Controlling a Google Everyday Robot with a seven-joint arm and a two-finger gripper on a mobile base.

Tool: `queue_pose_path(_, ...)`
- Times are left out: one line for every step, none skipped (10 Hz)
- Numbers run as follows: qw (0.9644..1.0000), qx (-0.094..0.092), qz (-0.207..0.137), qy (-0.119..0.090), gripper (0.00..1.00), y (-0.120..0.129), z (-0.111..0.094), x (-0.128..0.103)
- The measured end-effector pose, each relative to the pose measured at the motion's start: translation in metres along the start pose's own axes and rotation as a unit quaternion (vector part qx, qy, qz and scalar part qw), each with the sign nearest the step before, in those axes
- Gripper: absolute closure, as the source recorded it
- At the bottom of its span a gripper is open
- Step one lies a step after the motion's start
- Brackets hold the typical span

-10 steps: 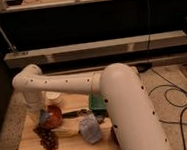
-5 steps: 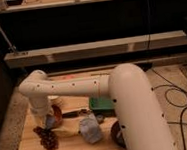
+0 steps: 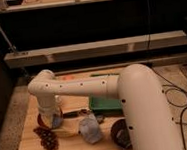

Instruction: Wipe red bowl with sponge

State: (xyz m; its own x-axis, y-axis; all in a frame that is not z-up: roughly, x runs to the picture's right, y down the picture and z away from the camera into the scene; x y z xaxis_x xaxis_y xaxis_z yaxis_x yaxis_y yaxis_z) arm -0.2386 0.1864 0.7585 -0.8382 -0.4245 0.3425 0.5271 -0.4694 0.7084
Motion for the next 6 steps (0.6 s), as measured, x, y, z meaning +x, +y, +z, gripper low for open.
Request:
queue_pose_path(1.0, -0.004, 0.006, 0.005, 0.96, 0.006, -0.006, 0.003)
queue_pose_path(0.9999, -0.008, 0.009, 0.006, 0.96, 0.013, -0.012, 0.006)
queue_pose_path(0.9998, -0.013, 0.011, 0.009, 0.98, 0.022, -0.021, 0.013)
queue_pose_path(0.9998, -0.016, 0.01, 0.011, 1.0, 0.027, -0.027, 0.02)
queue_pose_path(0.9997, -0.019, 0.01, 0.011, 1.0, 0.029, -0.032, 0.026)
queue_pose_path(0.9997, -0.02, 0.008, 0.012, 1.0, 0.031, -0.035, 0.031)
